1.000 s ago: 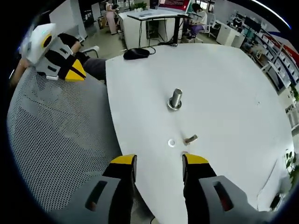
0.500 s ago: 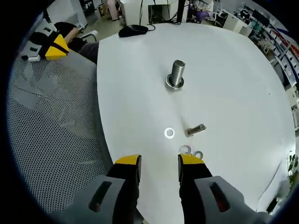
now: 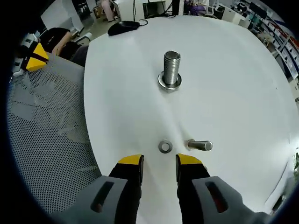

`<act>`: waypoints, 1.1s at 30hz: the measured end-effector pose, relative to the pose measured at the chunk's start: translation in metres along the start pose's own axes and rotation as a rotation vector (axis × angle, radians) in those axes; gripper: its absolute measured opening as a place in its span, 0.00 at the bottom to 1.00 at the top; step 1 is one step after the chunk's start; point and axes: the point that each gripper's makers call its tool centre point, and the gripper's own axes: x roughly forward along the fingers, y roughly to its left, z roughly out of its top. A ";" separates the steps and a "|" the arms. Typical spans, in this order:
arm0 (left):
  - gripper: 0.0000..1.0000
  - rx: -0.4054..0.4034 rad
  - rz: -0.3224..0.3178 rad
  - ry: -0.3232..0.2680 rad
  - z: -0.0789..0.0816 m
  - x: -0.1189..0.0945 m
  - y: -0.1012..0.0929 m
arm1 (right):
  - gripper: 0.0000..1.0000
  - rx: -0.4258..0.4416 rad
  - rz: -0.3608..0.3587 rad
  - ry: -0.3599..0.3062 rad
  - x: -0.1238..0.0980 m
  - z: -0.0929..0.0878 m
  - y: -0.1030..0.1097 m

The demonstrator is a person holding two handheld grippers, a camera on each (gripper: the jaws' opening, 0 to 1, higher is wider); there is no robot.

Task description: Place the washer onto the threaded stud by aligning its center hole with the stud, sliding it down to the base, and recovering from edge contact or off-axis alignment until the washer reaches the visible bottom stop.

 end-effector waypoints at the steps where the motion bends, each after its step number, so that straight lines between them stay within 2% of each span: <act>1: 0.00 0.000 0.000 0.000 0.000 0.000 0.000 | 0.29 0.001 -0.001 -0.001 0.000 0.000 0.000; 7: 0.00 0.000 -0.002 -0.001 0.000 -0.001 -0.001 | 0.25 -0.024 -0.016 -0.013 0.001 0.007 -0.001; 9: 0.00 0.000 -0.004 0.001 0.000 -0.001 -0.001 | 0.24 -0.080 -0.020 0.005 0.002 0.006 -0.002; 13: 0.00 0.000 -0.002 -0.002 0.000 -0.001 0.000 | 0.24 -0.087 -0.022 0.026 0.003 0.006 -0.002; 14: 0.00 0.000 -0.002 -0.001 0.000 0.000 -0.001 | 0.22 -0.102 -0.017 0.029 0.003 0.006 0.000; 15: 0.00 0.000 -0.003 0.000 0.000 0.000 -0.001 | 0.19 -0.180 -0.005 0.018 0.004 0.008 0.003; 16: 0.00 0.000 -0.003 0.001 0.000 0.000 -0.001 | 0.15 -0.187 -0.020 0.021 0.004 0.008 0.002; 18: 0.00 0.001 -0.004 0.004 -0.001 0.000 -0.001 | 0.15 -0.159 -0.023 0.064 0.006 0.009 0.000; 22: 0.00 0.002 -0.005 0.003 -0.001 0.000 -0.001 | 0.15 -0.208 -0.024 0.114 0.005 0.008 0.002; 29: 0.00 0.001 -0.005 0.004 -0.001 0.000 -0.001 | 0.15 -0.174 -0.030 0.120 0.006 0.006 0.001; 33: 0.00 0.000 -0.004 -0.001 0.000 0.000 -0.001 | 0.15 -0.190 -0.041 0.108 0.005 0.007 0.003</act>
